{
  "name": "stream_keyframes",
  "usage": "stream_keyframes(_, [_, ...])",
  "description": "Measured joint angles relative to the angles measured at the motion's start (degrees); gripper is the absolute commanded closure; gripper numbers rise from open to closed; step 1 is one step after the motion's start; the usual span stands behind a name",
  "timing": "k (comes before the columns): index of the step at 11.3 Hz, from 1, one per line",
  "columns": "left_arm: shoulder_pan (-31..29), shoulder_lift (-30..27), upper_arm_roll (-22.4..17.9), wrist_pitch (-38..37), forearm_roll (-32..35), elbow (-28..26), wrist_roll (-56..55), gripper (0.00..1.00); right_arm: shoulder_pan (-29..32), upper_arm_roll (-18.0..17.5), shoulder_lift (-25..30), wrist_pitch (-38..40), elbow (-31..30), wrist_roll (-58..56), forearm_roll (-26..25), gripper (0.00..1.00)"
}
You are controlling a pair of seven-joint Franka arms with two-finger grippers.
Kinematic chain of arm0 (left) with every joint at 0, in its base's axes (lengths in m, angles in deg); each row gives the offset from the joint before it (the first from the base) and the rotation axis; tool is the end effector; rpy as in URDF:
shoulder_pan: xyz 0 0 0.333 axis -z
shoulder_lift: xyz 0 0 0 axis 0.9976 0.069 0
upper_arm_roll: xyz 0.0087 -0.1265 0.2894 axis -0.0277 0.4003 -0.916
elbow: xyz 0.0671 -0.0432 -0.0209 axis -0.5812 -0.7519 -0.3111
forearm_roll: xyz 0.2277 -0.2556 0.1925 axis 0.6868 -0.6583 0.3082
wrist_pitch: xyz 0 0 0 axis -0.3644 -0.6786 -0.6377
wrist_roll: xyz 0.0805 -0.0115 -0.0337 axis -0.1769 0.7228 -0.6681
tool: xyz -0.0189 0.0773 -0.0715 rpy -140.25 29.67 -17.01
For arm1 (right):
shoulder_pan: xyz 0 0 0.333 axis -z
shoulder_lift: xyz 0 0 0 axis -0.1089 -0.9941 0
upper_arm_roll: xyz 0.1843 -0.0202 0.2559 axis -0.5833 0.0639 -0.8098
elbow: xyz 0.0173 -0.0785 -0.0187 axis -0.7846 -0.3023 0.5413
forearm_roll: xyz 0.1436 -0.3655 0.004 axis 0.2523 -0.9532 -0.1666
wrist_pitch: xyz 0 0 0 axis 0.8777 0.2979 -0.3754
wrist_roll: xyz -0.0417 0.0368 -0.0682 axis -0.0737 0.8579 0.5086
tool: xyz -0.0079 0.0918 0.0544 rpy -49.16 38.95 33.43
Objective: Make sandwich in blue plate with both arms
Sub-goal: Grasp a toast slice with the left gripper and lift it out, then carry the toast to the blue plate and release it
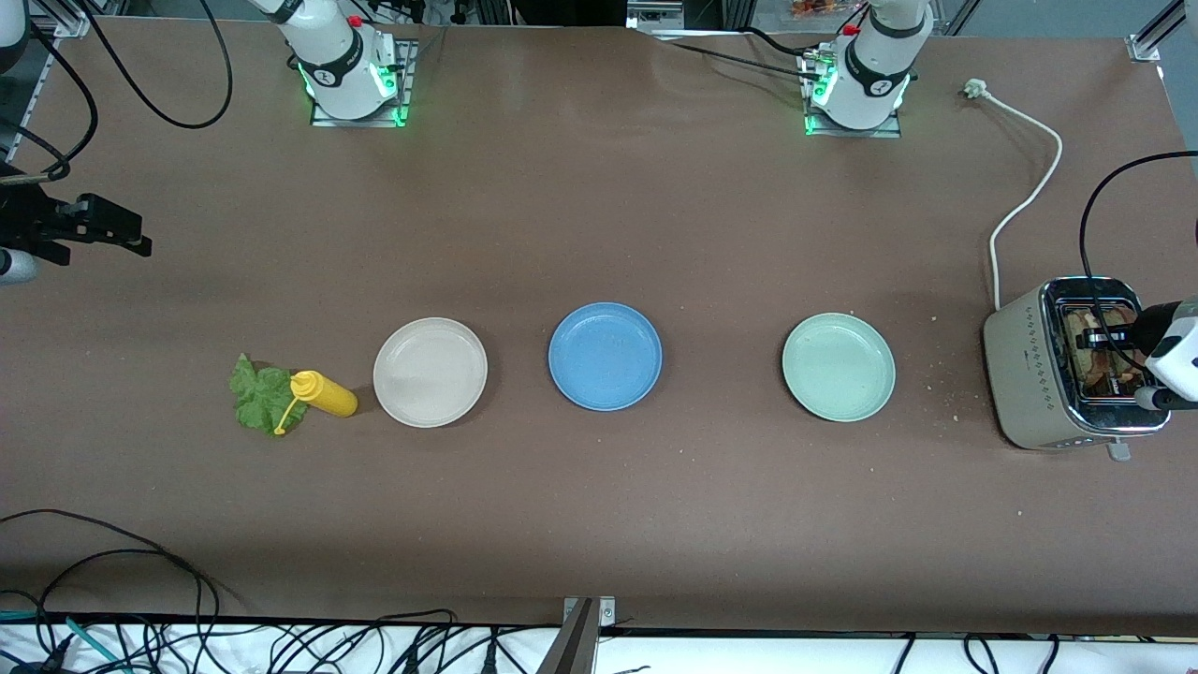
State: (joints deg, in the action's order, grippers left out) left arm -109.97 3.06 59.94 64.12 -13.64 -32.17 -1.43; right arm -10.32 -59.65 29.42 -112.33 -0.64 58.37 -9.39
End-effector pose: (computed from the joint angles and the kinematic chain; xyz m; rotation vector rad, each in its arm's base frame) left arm 0.6301 0.1959 0.3724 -3.0841 -0.0863 0.3819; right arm 0.5858 -0.0295 0.5885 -3.1155 -0.1903 0.0921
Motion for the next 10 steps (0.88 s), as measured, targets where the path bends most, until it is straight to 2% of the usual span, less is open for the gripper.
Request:
stream_keyframes(2, [0.2,-0.3,1.0,-3.1,0.1,1.3,0.0,1.0,0.0,0.0,0.0,0.0,0.0,0.0,0.0,0.0])
stream_keyframes(4, [1.5,-2.0,3.1,-6.6,3.3,2.7,0.3,1.0,0.0,0.0,0.0,0.0,0.0,0.0,0.0,0.0])
stream_keyframes(6, [5.2,-4.5,4.4,-10.7,5.6,4.5,0.2,1.0,0.0,0.0,0.0,0.0,0.0,0.0,0.0,0.0])
stream_keyframes(10, [10.9,-6.0,5.4,-17.5,5.8,9.7,0.3,1.0,0.0,0.0,0.0,0.0,0.0,0.0,0.1,0.0])
